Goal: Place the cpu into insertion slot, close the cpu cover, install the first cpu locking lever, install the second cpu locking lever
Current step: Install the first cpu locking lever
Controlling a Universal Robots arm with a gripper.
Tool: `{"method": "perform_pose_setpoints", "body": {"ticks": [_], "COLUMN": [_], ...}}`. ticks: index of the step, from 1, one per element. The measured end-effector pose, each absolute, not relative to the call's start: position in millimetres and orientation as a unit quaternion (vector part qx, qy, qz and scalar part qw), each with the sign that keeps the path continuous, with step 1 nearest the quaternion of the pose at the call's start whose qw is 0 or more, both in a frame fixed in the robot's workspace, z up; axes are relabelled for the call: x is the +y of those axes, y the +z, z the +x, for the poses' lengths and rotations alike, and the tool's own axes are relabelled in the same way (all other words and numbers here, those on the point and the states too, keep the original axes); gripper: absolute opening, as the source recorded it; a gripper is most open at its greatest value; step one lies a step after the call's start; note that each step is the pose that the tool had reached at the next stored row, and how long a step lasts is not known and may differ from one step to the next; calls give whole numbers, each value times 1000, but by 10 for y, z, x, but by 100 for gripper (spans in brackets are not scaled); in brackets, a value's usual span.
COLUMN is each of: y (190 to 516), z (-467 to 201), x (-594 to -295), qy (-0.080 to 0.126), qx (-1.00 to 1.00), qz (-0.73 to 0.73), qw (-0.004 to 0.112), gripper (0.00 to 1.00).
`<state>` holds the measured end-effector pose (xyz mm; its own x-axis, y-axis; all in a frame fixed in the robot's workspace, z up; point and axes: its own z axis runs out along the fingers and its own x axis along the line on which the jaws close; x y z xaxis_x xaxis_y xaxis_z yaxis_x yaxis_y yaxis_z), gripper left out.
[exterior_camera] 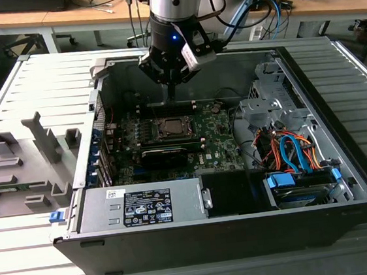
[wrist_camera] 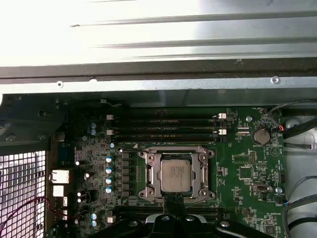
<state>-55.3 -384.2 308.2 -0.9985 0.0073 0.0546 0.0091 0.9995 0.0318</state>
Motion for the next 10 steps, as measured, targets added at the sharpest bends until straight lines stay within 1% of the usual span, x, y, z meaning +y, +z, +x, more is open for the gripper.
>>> {"method": "perform_pose_setpoints", "body": {"ticks": [10], "y": [3082], "z": [-570], "x": [-3842], "qy": [-16], "qx": [-999], "qz": [-4], "qw": [27], "gripper": [11]}}
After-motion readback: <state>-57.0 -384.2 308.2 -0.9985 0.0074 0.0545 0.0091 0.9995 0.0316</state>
